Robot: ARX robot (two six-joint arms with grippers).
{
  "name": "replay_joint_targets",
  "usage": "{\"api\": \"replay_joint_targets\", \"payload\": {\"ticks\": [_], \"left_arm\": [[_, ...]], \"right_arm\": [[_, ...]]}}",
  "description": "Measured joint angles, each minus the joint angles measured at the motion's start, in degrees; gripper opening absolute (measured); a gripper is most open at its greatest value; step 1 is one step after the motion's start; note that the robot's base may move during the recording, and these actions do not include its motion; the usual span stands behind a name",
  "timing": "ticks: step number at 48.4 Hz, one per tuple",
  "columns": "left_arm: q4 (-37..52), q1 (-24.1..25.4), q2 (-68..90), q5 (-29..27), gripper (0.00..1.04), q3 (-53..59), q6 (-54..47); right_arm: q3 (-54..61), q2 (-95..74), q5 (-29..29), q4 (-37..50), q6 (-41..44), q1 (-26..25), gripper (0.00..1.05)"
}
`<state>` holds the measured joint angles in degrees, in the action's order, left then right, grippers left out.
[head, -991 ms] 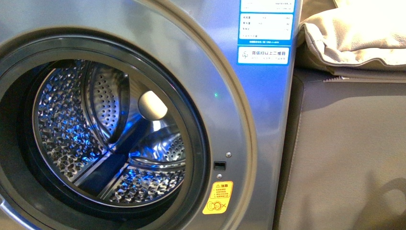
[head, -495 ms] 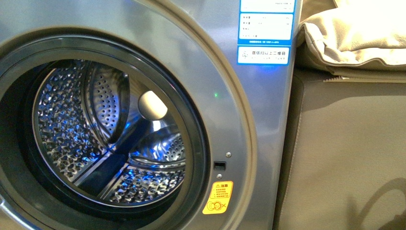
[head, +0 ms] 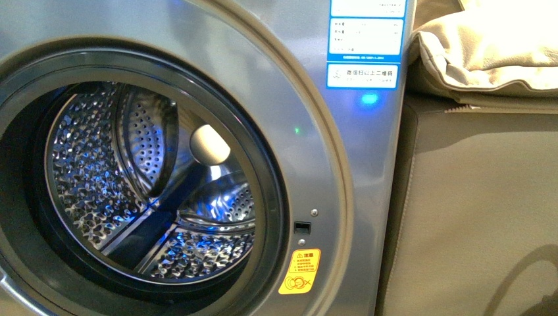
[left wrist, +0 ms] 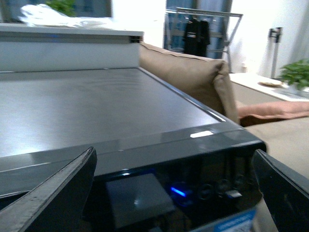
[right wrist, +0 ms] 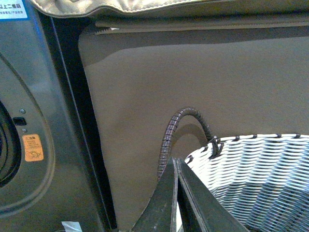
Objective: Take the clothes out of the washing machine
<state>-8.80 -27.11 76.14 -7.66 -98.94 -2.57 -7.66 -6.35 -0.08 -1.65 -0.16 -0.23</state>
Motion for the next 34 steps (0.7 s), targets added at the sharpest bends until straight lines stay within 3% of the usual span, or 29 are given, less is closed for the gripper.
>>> {"api": "replay_joint_targets", "payload": {"ticks": [8,23,27,34], "left_arm": [[1.3,5.6,-2.4,-5.5,0.98,4.1,-1.4],[0.7,16.2,-5.1,-0.9,0.98,11.5,6.2],[-4.2,18.1,-6.9,-0.3,0.86,13.5,4.8],[1.9,20.7,-15.2,1.6,0.65,28.9,3.7]], "right_arm": [[1.8,1.3,0.0,0.5,0.0,0.0,0.02],[3.8,3.1,0.0,1.0,0.0,0.0,0.02],[4.3,3.4,0.0,1.0,0.0,0.0,0.02],[4.9,3.9,0.0,1.1,0.0,0.0,0.02]]}}
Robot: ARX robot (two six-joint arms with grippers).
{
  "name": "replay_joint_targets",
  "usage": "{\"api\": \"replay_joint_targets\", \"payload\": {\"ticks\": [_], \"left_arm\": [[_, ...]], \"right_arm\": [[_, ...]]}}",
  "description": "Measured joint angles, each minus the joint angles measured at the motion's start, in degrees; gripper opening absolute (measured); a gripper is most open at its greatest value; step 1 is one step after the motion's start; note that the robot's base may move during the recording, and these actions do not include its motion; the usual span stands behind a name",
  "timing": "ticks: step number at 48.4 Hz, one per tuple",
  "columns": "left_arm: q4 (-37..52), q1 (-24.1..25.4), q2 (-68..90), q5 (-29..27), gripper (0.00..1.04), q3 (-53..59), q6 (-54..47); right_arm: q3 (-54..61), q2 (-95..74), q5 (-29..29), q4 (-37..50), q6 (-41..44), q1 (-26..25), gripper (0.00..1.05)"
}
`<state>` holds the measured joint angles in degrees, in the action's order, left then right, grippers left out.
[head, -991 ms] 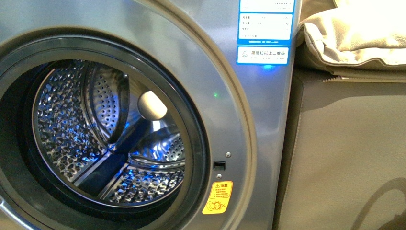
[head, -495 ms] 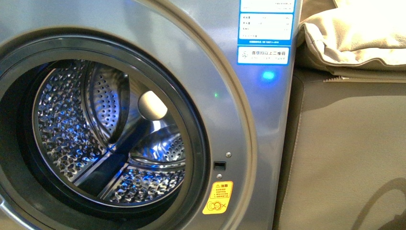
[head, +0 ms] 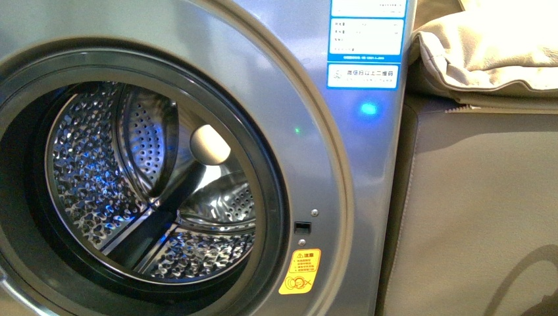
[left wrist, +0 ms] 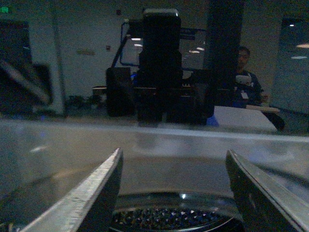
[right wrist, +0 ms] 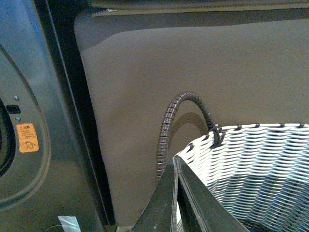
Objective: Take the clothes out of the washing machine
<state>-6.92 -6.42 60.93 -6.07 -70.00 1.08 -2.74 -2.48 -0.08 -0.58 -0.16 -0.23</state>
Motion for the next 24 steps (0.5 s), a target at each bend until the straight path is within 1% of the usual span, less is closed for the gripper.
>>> {"api": "replay_joint_targets", "payload": {"ticks": [2,5,9,12,13,15,16,18,24], "left_arm": [[2.1,0.5,-2.3,0.1,0.6,4.1,0.0],[7.1,1.2,-7.7,0.7,0.45,14.2,-0.2],[11.0,1.7,-11.7,1.5,0.31,22.7,-0.5],[13.5,2.2,-14.2,2.5,0.2,28.3,-0.6],[13.9,2.6,-14.6,3.1,0.19,29.1,-0.6],[15.1,4.0,-15.9,5.7,0.11,32.3,-0.7],[15.4,4.3,-16.2,5.9,0.1,33.0,-0.7],[16.4,5.3,-17.3,6.0,0.03,35.6,-0.7],[19.9,6.4,-20.8,5.7,0.04,43.0,-0.8]], "right_arm": [[0.2,0.3,0.0,0.1,0.0,0.0,0.02],[2.0,2.0,0.0,0.4,0.0,0.0,0.02],[2.4,2.1,0.0,0.4,0.0,0.0,0.02],[2.4,2.2,0.0,0.4,0.0,0.0,0.02],[2.4,2.2,0.0,0.4,0.0,0.0,0.02],[2.4,2.2,0.0,0.4,0.0,0.0,0.02],[2.4,2.2,0.0,0.4,0.0,0.0,0.02],[2.4,2.2,0.0,0.4,0.0,0.0,0.02],[2.4,2.2,0.0,0.4,0.0,0.0,0.02]]}}
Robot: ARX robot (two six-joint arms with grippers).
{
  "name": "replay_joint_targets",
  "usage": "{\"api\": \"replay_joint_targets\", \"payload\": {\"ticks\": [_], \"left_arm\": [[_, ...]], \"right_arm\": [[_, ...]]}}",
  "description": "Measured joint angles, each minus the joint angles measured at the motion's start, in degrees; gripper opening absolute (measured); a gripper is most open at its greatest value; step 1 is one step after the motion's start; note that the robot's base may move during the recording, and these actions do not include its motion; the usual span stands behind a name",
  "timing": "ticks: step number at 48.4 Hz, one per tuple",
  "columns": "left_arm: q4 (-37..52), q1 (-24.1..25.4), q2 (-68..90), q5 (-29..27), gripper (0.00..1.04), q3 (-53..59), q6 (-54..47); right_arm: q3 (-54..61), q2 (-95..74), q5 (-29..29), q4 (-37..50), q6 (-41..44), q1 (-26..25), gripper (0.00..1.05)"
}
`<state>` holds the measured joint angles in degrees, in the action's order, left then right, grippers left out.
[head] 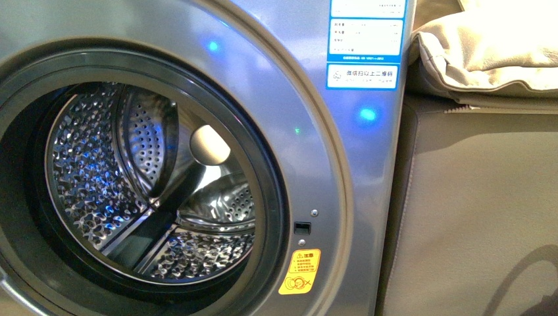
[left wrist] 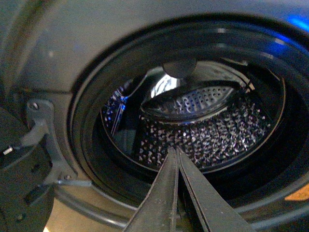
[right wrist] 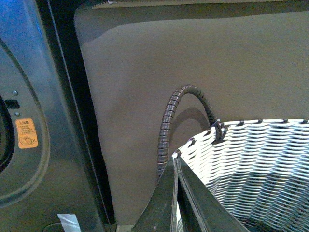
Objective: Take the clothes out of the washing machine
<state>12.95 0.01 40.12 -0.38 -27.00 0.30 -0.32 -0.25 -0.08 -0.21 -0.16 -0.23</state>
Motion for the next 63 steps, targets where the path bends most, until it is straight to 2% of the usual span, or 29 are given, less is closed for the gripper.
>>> {"api": "replay_joint_targets", "payload": {"ticks": [25,63], "left_arm": [[4.5,-0.1,-12.5,0.4,0.04,17.3,0.0],[-1.3,-0.1,-28.4,0.3,0.04,26.5,-0.1]], "right_arm": [[0.0,0.0,0.0,0.0,0.0,0.0,0.02],[0.0,0.0,0.0,0.0,0.0,0.0,0.02]]}}
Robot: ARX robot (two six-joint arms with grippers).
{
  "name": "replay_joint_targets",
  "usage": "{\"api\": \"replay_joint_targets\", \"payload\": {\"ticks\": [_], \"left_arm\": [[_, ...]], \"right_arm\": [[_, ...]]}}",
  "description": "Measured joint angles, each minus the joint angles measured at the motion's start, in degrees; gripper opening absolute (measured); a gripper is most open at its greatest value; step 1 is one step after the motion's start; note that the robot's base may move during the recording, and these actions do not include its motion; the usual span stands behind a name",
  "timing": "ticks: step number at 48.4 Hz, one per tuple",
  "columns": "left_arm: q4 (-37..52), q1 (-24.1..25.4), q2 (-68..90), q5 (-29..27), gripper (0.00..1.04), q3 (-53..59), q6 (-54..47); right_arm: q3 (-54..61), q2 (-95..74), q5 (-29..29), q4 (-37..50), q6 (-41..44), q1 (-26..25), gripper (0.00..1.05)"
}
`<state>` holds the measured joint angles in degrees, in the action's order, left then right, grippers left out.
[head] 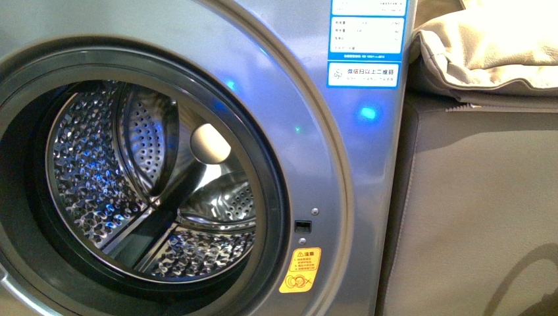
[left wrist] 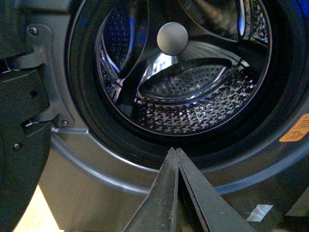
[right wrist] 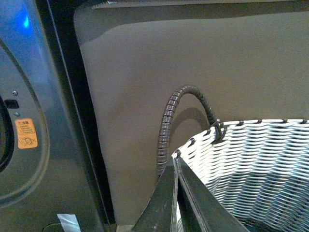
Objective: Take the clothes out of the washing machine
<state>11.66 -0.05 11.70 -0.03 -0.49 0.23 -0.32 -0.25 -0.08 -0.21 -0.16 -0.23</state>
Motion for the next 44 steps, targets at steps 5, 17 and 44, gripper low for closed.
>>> {"api": "replay_joint_targets", "payload": {"ticks": [5,17,44], "left_arm": [[-1.1,0.0,-1.5,0.0,0.04,0.0,0.0],[-11.4,0.0,-11.6,0.0,0.04,0.0,0.0],[-11.6,0.0,-11.5,0.0,0.87,0.0,0.0]], "right_arm": [[0.0,0.0,0.0,0.0,0.0,0.0,0.02],[0.0,0.0,0.0,0.0,0.0,0.0,0.02],[0.0,0.0,0.0,0.0,0.0,0.0,0.68]]}}
